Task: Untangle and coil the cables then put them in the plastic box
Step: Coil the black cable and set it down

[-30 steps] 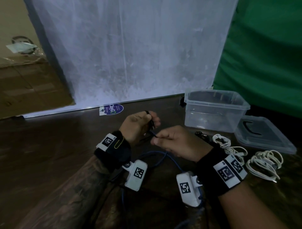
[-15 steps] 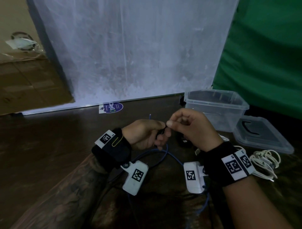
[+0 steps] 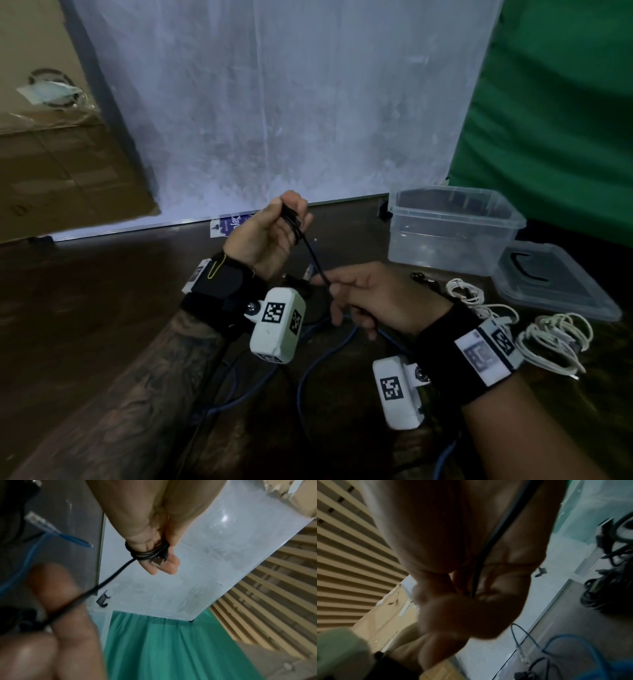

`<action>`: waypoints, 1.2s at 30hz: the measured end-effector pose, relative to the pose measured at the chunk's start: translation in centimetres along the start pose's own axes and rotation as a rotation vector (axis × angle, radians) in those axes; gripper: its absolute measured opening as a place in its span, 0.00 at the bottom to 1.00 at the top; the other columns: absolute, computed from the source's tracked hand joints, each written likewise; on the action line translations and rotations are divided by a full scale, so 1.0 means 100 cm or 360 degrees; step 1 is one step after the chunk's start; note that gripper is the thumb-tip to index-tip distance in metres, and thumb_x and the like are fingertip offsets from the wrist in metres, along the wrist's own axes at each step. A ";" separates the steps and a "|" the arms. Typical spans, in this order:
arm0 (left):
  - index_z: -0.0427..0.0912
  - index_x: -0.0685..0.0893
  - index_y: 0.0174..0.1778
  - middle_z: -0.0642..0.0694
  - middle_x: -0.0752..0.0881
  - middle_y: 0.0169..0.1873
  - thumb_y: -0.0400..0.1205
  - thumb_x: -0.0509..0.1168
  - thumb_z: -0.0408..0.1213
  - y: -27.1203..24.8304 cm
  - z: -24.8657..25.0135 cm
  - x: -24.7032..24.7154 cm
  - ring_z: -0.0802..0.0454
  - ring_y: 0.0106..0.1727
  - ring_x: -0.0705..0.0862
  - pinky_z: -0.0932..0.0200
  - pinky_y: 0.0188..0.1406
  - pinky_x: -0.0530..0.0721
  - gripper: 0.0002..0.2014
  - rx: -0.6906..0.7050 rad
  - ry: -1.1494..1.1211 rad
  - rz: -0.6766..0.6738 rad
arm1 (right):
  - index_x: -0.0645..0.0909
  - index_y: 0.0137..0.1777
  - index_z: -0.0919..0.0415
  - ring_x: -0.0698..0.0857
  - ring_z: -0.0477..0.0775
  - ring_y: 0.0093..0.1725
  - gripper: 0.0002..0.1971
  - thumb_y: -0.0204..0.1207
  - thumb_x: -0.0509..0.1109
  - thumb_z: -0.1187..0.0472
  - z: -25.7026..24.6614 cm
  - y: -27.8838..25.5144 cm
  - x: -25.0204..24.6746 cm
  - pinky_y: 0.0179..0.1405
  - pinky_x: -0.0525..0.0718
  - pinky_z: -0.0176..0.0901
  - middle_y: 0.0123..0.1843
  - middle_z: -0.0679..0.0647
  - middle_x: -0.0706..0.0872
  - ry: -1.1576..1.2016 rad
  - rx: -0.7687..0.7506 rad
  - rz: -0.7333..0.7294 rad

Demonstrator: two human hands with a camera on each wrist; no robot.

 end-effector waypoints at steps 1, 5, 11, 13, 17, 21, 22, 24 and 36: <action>0.36 0.78 0.50 0.47 0.86 0.39 0.87 0.49 0.33 0.001 0.002 -0.001 0.55 0.44 0.87 0.58 0.53 0.86 0.12 0.0050 0.0146 -0.0020 | 0.81 0.71 0.59 0.71 0.45 0.21 0.15 0.88 0.61 0.62 -0.003 0.000 0.002 0.19 0.73 0.37 0.32 0.54 0.85 -0.0044 -0.0041 -0.0008; 0.33 0.82 0.49 0.46 0.88 0.36 0.87 0.53 0.29 -0.007 -0.010 -0.002 0.51 0.41 0.88 0.59 0.46 0.86 0.11 0.0125 0.0702 0.0112 | 0.87 0.62 0.63 0.77 0.35 0.24 0.11 0.85 0.66 0.63 -0.024 -0.004 0.000 0.27 0.73 0.25 0.25 0.41 0.82 -0.0178 -0.0241 0.0126; 0.28 0.82 0.43 0.40 0.81 0.30 0.88 0.54 0.30 -0.031 -0.041 0.034 0.61 0.26 0.79 0.72 0.27 0.75 0.14 -0.0174 0.1368 -0.0335 | 0.87 0.39 0.58 0.88 0.47 0.39 0.12 0.83 0.68 0.62 -0.039 -0.013 -0.042 0.46 0.83 0.46 0.36 0.49 0.91 -0.0636 -0.0629 0.0776; 0.25 0.81 0.46 0.39 0.81 0.28 0.87 0.53 0.30 -0.036 -0.050 0.045 0.55 0.26 0.79 0.69 0.27 0.77 0.14 -0.0370 0.1189 -0.0378 | 0.84 0.37 0.64 0.89 0.46 0.35 0.12 0.83 0.67 0.66 -0.037 -0.016 -0.053 0.42 0.83 0.37 0.32 0.52 0.90 -0.0426 -0.0672 0.0861; 0.29 0.81 0.47 0.43 0.78 0.28 0.80 0.58 0.34 -0.040 -0.059 0.048 0.50 0.29 0.77 0.53 0.39 0.83 0.11 -0.0597 0.0844 -0.0496 | 0.87 0.43 0.62 0.89 0.48 0.38 0.07 0.82 0.70 0.65 -0.023 -0.010 -0.065 0.44 0.84 0.37 0.35 0.49 0.90 -0.0256 -0.0635 0.0911; 0.36 0.79 0.48 0.49 0.78 0.30 0.84 0.54 0.35 -0.035 -0.048 0.052 0.55 0.31 0.78 0.56 0.43 0.85 0.10 -0.0670 0.0100 -0.0414 | 0.88 0.47 0.60 0.78 0.38 0.26 0.12 0.86 0.64 0.61 0.003 0.003 -0.061 0.30 0.80 0.40 0.31 0.47 0.85 -0.0325 -0.0282 0.0749; 0.37 0.81 0.47 0.49 0.79 0.31 0.84 0.53 0.35 -0.031 -0.042 0.052 0.56 0.32 0.80 0.56 0.45 0.87 0.11 -0.0615 -0.0056 -0.0345 | 0.88 0.46 0.57 0.76 0.42 0.23 0.12 0.87 0.63 0.59 0.008 0.007 -0.053 0.26 0.81 0.44 0.31 0.53 0.85 -0.0305 -0.0176 0.0627; 0.36 0.83 0.46 0.48 0.82 0.33 0.86 0.53 0.34 -0.021 -0.032 0.042 0.55 0.34 0.84 0.54 0.48 0.88 0.13 -0.0430 -0.0132 -0.0199 | 0.87 0.56 0.49 0.73 0.48 0.23 0.12 0.87 0.61 0.60 0.012 0.009 -0.029 0.21 0.81 0.45 0.33 0.60 0.83 -0.0112 -0.0087 0.0360; 0.30 0.84 0.51 0.41 0.89 0.36 0.85 0.60 0.27 -0.014 -0.024 0.008 0.50 0.39 0.89 0.55 0.50 0.87 0.08 0.0136 0.1199 0.0044 | 0.84 0.51 0.76 0.71 0.51 0.22 0.16 0.83 0.69 0.59 -0.011 -0.002 -0.009 0.19 0.69 0.36 0.27 0.58 0.78 -0.0220 -0.0083 0.0191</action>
Point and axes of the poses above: each hand's wrist, its own y-axis towards the middle knuckle, its own x-axis out of the palm, z = x × y, the point moved 7 cm from there along y, towards the middle knuckle
